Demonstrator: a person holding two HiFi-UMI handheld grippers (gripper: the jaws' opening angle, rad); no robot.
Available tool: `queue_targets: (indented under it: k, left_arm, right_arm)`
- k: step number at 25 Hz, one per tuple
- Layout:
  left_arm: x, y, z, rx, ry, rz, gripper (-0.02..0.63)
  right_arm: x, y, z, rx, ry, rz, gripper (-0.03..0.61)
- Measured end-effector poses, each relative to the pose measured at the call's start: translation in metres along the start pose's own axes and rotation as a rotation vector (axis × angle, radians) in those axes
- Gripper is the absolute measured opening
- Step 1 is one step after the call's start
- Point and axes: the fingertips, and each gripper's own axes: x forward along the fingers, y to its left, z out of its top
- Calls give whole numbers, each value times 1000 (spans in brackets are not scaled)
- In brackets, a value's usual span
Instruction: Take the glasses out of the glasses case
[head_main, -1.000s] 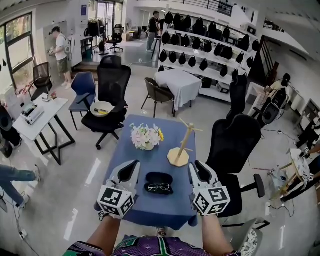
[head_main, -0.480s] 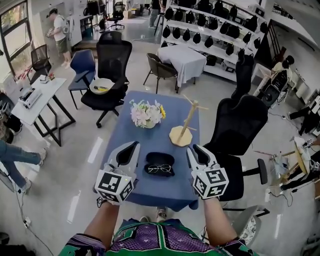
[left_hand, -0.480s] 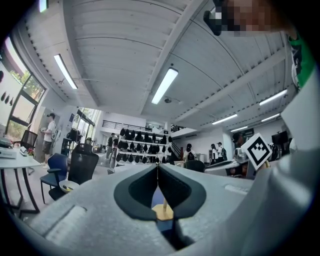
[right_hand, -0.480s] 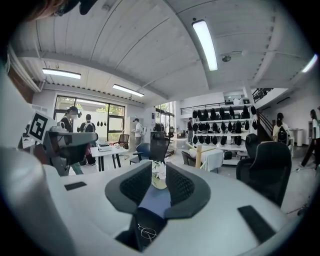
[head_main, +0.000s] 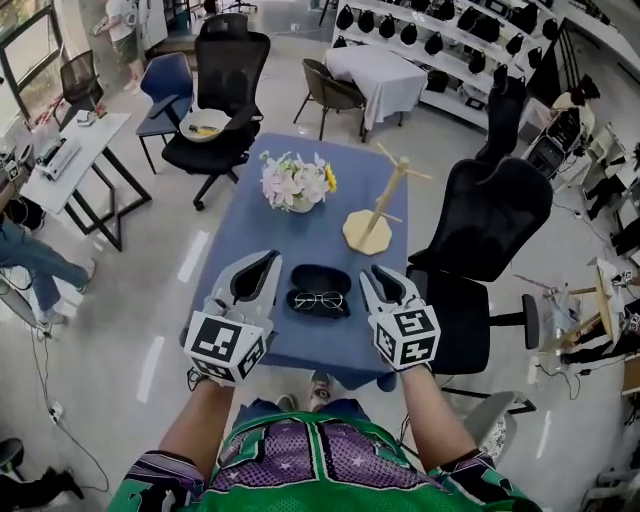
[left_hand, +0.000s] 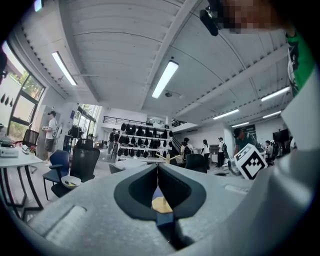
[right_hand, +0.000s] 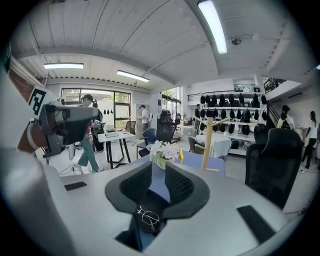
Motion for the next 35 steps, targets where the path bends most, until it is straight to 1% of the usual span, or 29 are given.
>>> queue_targets:
  k: [7,13,24,30,35]
  left_arm:
    - [4,-8,-6,-11,8,34,17]
    - [9,-15,-12,-21,24,46,17]
    - [21,-12,-32,-33,70,73,17]
    - [24,-8,-35,-33,81,89,17]
    - [20,-2,-41,-37,99,110,17]
  right_arm:
    - [22,-3,-40,2,72,52,75]
    - [38,-4,-68,-7,128,102,75]
    - [70,-4,-134,45,256,156,75]
    - [85,-1,-169,64,328,171,75]
    - [93,0,-190,93,373,184,75]
